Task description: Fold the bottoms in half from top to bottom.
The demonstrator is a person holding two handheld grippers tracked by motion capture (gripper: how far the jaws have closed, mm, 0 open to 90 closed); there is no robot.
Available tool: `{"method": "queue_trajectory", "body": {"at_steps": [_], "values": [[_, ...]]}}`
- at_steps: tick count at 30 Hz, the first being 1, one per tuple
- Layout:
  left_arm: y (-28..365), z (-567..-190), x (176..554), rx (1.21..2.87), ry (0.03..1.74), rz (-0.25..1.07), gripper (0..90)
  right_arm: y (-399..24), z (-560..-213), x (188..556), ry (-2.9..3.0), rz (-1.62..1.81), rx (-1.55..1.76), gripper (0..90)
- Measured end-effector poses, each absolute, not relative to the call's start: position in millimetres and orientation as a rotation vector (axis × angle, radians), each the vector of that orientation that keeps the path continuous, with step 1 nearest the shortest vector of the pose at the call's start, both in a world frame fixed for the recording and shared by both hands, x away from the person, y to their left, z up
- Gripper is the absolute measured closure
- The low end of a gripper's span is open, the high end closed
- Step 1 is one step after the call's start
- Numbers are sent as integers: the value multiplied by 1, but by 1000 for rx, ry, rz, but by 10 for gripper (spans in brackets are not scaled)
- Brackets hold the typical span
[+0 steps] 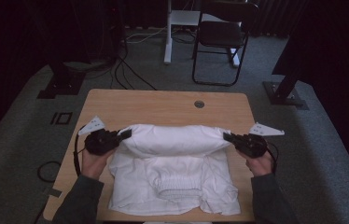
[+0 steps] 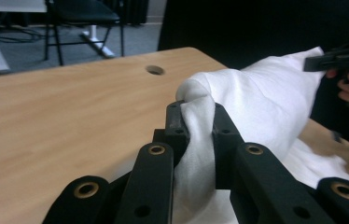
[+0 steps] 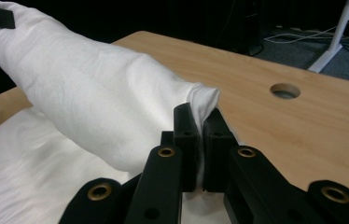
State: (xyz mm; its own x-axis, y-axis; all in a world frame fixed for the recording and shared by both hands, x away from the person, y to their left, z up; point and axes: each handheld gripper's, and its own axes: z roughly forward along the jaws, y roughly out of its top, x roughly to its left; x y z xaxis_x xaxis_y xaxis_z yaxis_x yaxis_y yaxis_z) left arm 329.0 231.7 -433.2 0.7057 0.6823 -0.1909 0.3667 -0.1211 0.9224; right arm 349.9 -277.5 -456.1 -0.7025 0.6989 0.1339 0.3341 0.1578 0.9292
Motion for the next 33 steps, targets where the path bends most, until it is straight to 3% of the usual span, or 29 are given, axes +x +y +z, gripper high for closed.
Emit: {"method": "queue_trajectory", "body": {"at_steps": [6, 10, 14, 19, 23, 25, 26, 31, 33], "values": [[231, -455, 286, 1767, 830, 316, 816, -280, -474, 308, 2126, 1549, 980, 862], [229, -490, 261, 1835, 872, 242, 803, -281, -505, 280, 2187, 1512, 1032, 858], [229, -512, 260, 1866, 937, 196, 775, -281, -527, 270, 2231, 1507, 1088, 850], [231, -512, 262, 1822, 955, 194, 728, -281, -529, 270, 2235, 1517, 1098, 826], [240, -507, 264, 1763, 1002, 204, 559, -279, -515, 269, 2237, 1520, 1051, 626], [240, -507, 264, 1763, 1002, 204, 551, -279, -512, 269, 2230, 1520, 1047, 626], [248, -497, 267, 1700, 1019, 214, 518, -278, -499, 271, 2208, 1535, 1041, 496], [246, -485, 272, 1670, 1002, 251, 507, -265, -478, 281, 2169, 1527, 1015, 471], [232, -466, 280, 1672, 976, 328, 512, -249, -469, 290, 2164, 1496, 1010, 479]]}}
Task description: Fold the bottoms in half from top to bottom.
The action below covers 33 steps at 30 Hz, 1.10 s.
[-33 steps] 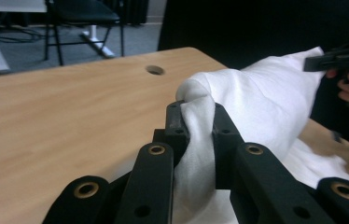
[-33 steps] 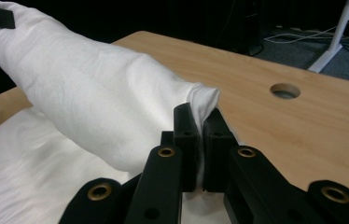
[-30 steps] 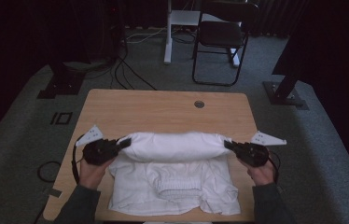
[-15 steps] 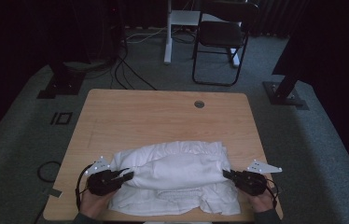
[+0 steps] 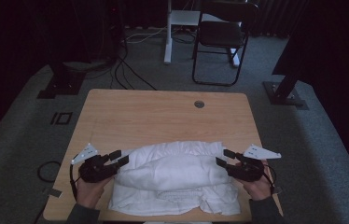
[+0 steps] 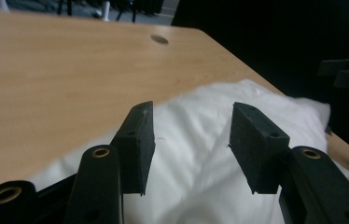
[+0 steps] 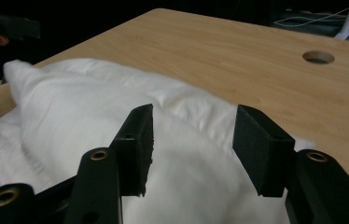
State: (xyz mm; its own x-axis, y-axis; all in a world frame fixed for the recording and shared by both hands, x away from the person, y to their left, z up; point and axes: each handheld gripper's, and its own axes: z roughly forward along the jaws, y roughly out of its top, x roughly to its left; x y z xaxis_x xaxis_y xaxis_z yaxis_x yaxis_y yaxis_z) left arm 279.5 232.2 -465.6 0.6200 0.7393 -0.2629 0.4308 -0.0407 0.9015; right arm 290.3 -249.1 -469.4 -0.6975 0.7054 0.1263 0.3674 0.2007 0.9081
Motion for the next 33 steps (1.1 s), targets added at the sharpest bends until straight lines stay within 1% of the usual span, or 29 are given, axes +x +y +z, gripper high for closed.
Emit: {"method": "queue_trajectory", "body": {"at_steps": [1, 4, 6, 9, 11, 13, 15, 16, 21, 24, 26, 28, 29, 30, 33], "values": [[225, -460, 281, 1683, 963, 350, 518, -242, -468, 294, 2161, 1477, 1016, 483], [203, -454, 282, 1747, 926, 360, 537, -222, -471, 301, 2178, 1422, 1030, 488], [197, -455, 281, 1772, 924, 364, 539, -217, -473, 301, 2178, 1400, 1035, 491], [170, -465, 280, 1861, 912, 329, 547, -202, -483, 303, 2197, 1339, 1035, 497], [164, -469, 279, 1880, 911, 315, 549, -197, -489, 304, 2214, 1289, 1040, 501], [151, -483, 278, 1936, 917, 286, 556, -194, -494, 305, 2225, 1262, 1050, 504], [148, -487, 277, 1944, 918, 274, 568, -194, -500, 304, 2237, 1236, 1065, 506], [145, -500, 276, 1976, 930, 246, 582, -194, -504, 304, 2246, 1227, 1070, 507], [147, -522, 265, 2009, 958, 214, 583, -197, -519, 291, 2265, 1222, 1111, 513], [150, -527, 259, 2017, 969, 213, 580, -201, -528, 278, 2276, 1220, 1131, 514], [156, -532, 251, 2023, 984, 224, 578, -205, -533, 270, 2279, 1214, 1145, 518], [156, -532, 251, 2023, 984, 224, 579, -206, -535, 266, 2279, 1212, 1154, 518], [158, -538, 244, 2061, 988, 274, 579, -206, -535, 266, 2279, 1212, 1154, 522], [158, -541, 243, 2078, 991, 288, 578, -211, -541, 258, 2292, 1193, 1160, 532], [154, -549, 245, 2105, 997, 318, 578, -210, -550, 256, 2319, 1162, 1167, 541]]}}
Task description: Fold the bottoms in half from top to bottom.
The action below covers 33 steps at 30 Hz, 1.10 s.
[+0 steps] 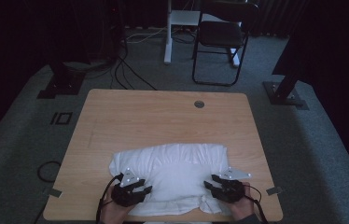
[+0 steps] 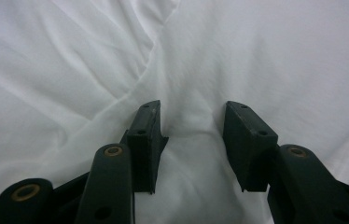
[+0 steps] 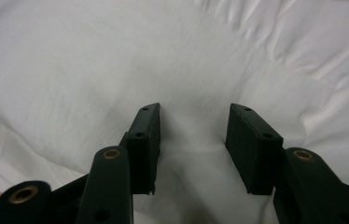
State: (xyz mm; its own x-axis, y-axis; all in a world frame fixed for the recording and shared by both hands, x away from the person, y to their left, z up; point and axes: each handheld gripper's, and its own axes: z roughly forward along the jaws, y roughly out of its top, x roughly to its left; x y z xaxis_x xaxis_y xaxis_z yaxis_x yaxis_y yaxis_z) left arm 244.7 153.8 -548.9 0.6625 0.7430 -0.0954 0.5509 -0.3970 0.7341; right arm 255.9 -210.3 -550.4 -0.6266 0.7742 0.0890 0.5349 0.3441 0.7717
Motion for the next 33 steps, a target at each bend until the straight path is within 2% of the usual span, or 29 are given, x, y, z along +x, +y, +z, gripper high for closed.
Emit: {"method": "queue_trajectory", "body": {"at_steps": [3, 13, 33], "values": [[144, -555, 250, 2128, 997, 394, 580, -202, -558, 261, 2344, 1118, 1169, 545], [139, -553, 285, 2137, 1034, 495, 586, -198, -561, 284, 2330, 1104, 1148, 563], [151, -548, 366, 2142, 1079, 523, 585, -178, -557, 364, 2309, 1066, 1158, 566]]}}
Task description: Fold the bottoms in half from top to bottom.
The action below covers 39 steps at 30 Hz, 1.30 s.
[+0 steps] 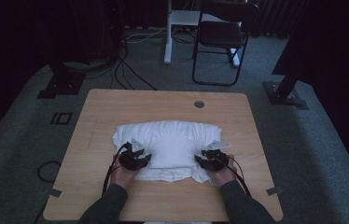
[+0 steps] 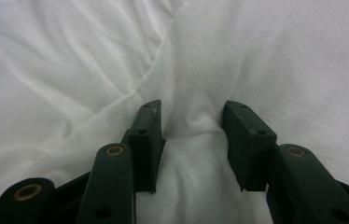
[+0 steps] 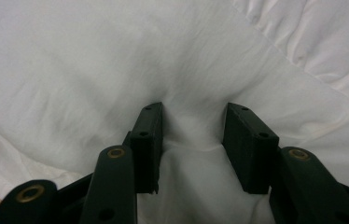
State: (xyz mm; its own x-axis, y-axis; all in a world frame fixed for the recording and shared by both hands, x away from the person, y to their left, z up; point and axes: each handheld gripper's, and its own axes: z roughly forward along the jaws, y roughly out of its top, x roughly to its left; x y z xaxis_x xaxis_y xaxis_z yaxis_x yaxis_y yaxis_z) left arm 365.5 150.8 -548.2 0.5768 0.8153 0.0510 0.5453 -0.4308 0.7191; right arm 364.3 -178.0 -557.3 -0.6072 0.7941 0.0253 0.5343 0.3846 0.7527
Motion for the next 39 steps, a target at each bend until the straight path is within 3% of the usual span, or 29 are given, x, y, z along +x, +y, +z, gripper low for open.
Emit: {"method": "queue_trajectory", "body": {"at_steps": [14, 19, 20, 21, 24, 28, 39], "values": [[156, -546, 386, 2111, 1123, 495, 579, -172, -557, 391, 2296, 1071, 1168, 567], [176, -523, 380, 1993, 1114, 496, 442, -173, -557, 392, 2300, 1074, 1164, 567], [193, -509, 378, 1918, 1150, 588, 399, -173, -557, 392, 2300, 1076, 1163, 567], [193, -509, 378, 1918, 1150, 588, 378, -173, -557, 392, 2300, 1076, 1163, 567], [232, -498, 390, 1781, 1316, 615, 305, -173, -557, 392, 2297, 1077, 1163, 568], [254, -512, 402, 1762, 1449, 572, 274, -173, -559, 390, 2284, 1086, 1162, 568], [252, -529, 414, 1779, 1499, 491, 240, -173, -560, 388, 2266, 1102, 1163, 569]]}}
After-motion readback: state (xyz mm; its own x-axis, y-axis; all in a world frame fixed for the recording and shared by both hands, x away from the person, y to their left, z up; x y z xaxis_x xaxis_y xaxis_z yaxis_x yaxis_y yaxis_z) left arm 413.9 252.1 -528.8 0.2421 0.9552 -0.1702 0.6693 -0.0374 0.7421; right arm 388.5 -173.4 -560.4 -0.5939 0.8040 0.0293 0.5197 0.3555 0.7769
